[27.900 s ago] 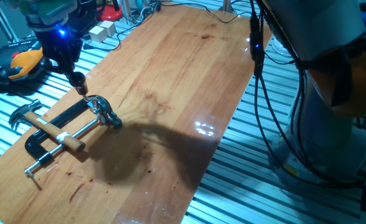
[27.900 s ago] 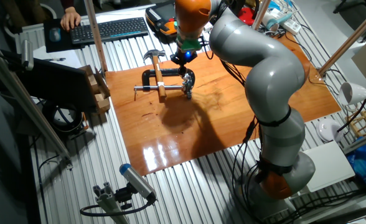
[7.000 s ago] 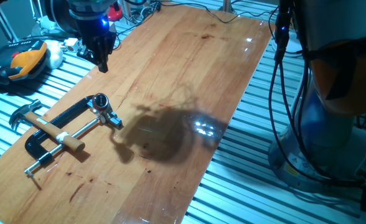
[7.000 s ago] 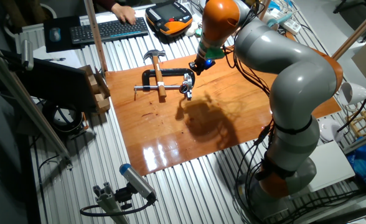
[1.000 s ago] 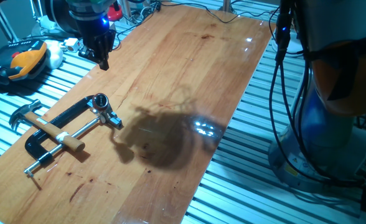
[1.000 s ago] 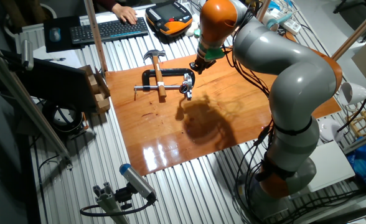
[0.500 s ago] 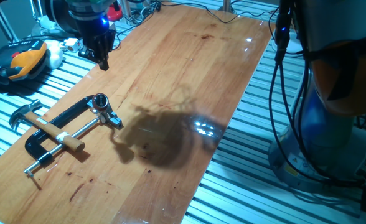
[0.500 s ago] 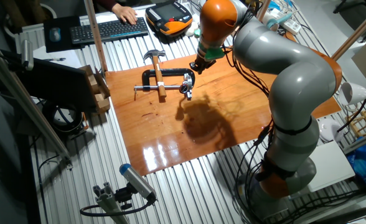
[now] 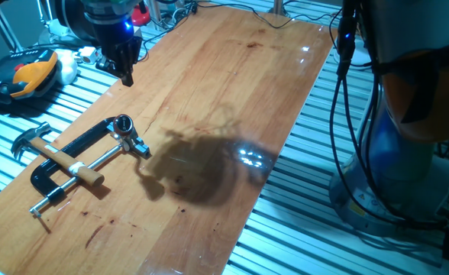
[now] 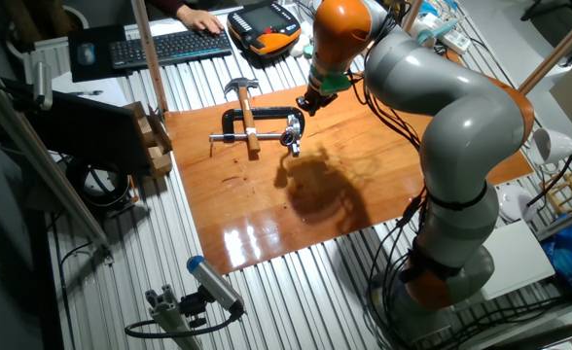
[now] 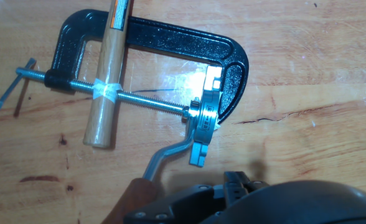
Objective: Pull up the lever
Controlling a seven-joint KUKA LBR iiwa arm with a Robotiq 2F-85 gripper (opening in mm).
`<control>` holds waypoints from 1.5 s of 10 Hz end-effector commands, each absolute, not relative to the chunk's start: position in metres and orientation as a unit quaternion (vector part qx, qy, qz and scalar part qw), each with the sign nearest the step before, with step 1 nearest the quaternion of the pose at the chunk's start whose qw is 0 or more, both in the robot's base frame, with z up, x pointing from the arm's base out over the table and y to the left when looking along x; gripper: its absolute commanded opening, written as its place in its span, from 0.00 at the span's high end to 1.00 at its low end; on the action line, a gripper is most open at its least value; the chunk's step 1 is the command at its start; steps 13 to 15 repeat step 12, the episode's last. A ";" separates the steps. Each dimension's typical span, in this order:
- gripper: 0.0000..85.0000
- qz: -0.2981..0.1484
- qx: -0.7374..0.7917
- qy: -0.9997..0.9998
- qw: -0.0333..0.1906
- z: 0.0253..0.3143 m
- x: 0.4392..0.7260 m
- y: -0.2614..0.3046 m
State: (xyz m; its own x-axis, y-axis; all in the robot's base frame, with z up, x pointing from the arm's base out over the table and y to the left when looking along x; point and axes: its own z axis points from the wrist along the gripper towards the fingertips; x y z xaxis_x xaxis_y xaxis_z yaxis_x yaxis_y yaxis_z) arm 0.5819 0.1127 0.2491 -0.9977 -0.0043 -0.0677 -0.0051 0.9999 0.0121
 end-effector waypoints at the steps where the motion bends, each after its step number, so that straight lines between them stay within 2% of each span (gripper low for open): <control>1: 1.00 0.006 -0.002 0.999 0.035 0.249 0.582 0.113; 15: 1.00 0.005 -0.003 0.999 0.034 0.250 0.585 0.115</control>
